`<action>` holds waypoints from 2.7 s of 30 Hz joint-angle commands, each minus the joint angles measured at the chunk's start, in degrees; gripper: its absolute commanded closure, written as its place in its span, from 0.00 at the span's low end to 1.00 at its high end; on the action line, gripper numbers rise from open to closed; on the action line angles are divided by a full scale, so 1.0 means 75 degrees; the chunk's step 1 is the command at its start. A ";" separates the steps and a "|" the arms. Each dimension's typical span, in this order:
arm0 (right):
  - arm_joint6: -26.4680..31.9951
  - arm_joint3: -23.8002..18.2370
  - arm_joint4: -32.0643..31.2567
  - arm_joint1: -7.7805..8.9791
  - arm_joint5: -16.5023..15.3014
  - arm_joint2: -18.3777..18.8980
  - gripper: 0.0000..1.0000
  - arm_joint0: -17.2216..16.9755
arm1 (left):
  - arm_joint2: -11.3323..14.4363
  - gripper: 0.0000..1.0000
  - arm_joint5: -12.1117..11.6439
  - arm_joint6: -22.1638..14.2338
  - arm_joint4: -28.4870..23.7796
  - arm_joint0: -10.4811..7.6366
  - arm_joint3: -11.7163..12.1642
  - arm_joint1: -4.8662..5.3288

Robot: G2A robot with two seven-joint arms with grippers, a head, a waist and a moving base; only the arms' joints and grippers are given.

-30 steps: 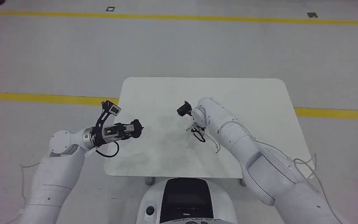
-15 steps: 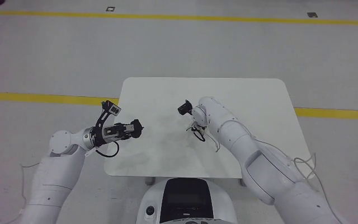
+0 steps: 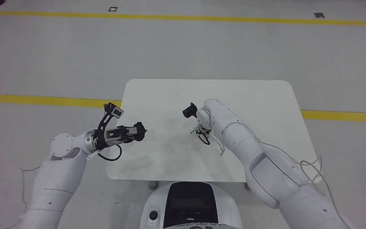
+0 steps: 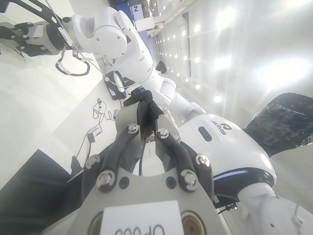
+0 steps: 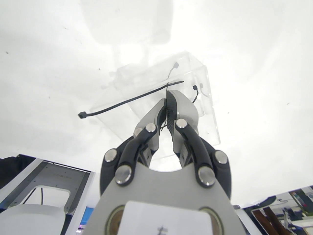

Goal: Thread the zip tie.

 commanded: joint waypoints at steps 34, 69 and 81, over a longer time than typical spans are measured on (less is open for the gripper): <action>0.1433 -0.3416 -0.1212 0.0903 0.0750 0.0912 1.00 -0.1112 | 0.0000 1.00 0.0000 0.0000 0.0000 0.0000 0.0000 0.0000; 0.0559 -0.6628 -0.0313 0.1788 0.0240 0.3681 1.00 -0.3239 | 0.0000 1.00 0.0000 0.0000 0.0000 0.0000 0.0000 0.0000; 0.0093 -0.6909 0.0405 0.1901 -0.0365 0.4190 1.00 -0.3635 | 0.0000 1.00 0.0000 0.0000 0.0000 0.0000 0.0000 0.0000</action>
